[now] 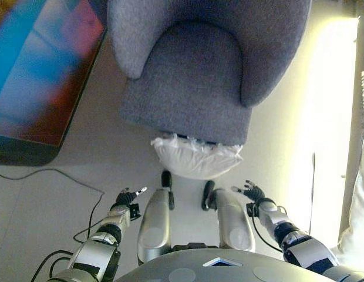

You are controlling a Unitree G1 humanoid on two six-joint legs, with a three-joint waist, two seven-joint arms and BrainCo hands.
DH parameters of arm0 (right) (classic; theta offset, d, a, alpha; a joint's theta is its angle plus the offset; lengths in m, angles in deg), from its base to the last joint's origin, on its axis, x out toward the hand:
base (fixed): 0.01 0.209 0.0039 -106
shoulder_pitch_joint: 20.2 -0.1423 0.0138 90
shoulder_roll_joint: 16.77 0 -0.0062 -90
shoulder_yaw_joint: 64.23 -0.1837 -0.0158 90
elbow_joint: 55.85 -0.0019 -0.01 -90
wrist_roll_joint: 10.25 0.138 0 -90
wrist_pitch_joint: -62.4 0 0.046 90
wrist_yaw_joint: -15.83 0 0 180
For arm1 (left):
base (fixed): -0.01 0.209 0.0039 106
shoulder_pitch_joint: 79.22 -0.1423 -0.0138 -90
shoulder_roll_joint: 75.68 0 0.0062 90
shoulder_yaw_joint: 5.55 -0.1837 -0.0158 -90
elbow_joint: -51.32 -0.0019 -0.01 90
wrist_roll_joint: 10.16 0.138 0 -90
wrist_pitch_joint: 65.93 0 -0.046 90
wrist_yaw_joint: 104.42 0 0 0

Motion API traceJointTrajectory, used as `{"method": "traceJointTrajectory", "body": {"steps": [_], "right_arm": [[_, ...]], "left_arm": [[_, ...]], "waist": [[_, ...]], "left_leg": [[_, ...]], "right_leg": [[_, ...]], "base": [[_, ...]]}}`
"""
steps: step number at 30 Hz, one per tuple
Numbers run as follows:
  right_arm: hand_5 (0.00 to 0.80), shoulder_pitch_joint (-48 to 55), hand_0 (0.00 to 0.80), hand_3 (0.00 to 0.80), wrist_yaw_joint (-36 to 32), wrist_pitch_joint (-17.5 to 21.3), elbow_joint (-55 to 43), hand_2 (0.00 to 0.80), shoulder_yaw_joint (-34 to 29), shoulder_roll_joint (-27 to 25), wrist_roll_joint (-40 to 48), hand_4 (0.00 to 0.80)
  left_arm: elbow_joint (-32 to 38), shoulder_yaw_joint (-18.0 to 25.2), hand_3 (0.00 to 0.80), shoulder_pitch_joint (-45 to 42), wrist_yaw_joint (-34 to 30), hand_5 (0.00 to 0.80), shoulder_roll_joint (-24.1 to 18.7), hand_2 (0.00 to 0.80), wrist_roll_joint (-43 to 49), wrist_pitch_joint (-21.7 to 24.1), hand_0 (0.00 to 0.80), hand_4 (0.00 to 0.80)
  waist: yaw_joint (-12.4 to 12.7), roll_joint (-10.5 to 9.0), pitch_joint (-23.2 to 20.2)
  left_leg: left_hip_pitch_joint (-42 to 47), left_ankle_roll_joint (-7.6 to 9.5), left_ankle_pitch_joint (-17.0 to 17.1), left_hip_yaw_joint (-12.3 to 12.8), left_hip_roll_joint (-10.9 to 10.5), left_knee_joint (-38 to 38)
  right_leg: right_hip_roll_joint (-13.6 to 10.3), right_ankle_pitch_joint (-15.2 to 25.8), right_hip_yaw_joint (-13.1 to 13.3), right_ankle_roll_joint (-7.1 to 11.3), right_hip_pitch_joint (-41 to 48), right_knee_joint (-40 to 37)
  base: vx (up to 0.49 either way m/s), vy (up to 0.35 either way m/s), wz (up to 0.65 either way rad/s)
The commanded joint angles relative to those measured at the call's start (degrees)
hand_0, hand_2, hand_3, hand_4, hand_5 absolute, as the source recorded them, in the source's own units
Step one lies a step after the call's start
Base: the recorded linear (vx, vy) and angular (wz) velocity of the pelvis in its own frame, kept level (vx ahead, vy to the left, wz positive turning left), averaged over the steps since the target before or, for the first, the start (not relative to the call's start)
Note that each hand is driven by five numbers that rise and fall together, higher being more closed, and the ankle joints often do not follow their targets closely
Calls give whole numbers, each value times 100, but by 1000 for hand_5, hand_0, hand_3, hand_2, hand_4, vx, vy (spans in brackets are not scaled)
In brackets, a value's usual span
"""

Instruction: Pick up the cushion and take it to the sofa

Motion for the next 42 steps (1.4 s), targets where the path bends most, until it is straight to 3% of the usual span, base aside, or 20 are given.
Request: {"method": "traceJointTrajectory", "body": {"steps": [1, 2, 9, 15, 18, 23, 32, 36, 42], "right_arm": [[0, 11, 0, 0, 197, 271, -250, 0, 74, -284, 345, 0], [0, -77, 0, 0, 261, 294, -306, 0, 80, -346, 426, 0], [0, -565, 0, 0, 669, 234, -959, 0, 128, -633, 649, 0], [0, -659, 0, 0, 754, 277, -1480, 0, 38, -893, 750, 0], [0, -589, 0, 0, 716, 631, -1473, 0, -64, -1049, 899, 0], [0, -742, 0, 0, 820, 685, -1687, 0, -272, -1228, 919, 0], [0, -1398, 0, 0, 713, 750, -1703, 0, -255, -1779, 1124, 0], [0, -1372, 0, 0, 721, 1067, -1889, 0, -283, -1930, 1206, 0], [0, -1673, 0, 0, 577, 1233, -2249, 0, -96, -2081, 1240, 0]], "left_arm": [[365, -156, 0, 107, 271, 0, -54, 0, -234, 358, 0, 0], [479, -158, 0, 199, 347, 0, -62, 0, -266, 434, 0, 0], [1191, -288, 0, 730, 694, 0, -295, 0, -384, 717, 0, 0], [1660, -284, 0, 978, 836, 0, -601, 0, -438, 1161, 0, 0], [1674, -316, 0, 875, 734, 0, -712, 0, -344, 1893, 0, 0], [2165, -359, 0, 767, 844, 0, -858, 0, -197, 2370, 0, 0], [2026, -500, 0, 1360, 386, 0, -1392, 0, -467, 2613, 0, 0], [2098, -581, 0, 1346, 169, 0, -1518, 0, -650, 2625, 0, 0], [2285, -817, 0, 1677, -565, 0, -1682, 0, -1339, 2590, 0, 0]], "waist": [[-3, -15, 34], [0, 19, 131], [-47, 68, 465], [-165, 45, 648], [-183, 67, 709], [-151, 83, 930], [-194, 61, 1085], [-218, 106, 1085], [-240, 145, 1085]], "left_leg": [[-493, 352, -743, 120, -169, 1083], [-669, 347, -985, 93, -136, 1431], [-2117, 583, -1578, -8, -127, 3237], [-3147, 637, -1922, -96, -143, 4501], [-3565, 649, -2103, -73, -143, 4981], [-4114, 679, -2368, -38, -63, 5647], [-5279, 731, -2833, -46, 133, 7221], [-5544, 742, -2955, -128, 116, 7671], [-5566, 751, -3112, -246, 94, 8072]], "right_leg": [[-47, 637, 402, 239, -424, -94], [-35, 434, 473, 252, -623, 265], [-58, 16, 641, 137, -2148, 2042], [52, -332, 765, 142, -3160, 3328], [60, -473, 834, 144, -3574, 3753], [10, -694, 872, 158, -4133, 4486], [-120, -1161, 963, 99, -5329, 6125], [-154, -1293, 980, 89, -5560, 6552], [-190, -1434, 990, 54, -5569, 6926]], "base": [[6, 17, 10], [-1, 21, 6], [-44, 15, -2], [-23, 50, -5], [-55, 54, -8], [-90, 25, 0], [-52, 46, -6], [10, 25, -3], [58, -2, -1]]}}
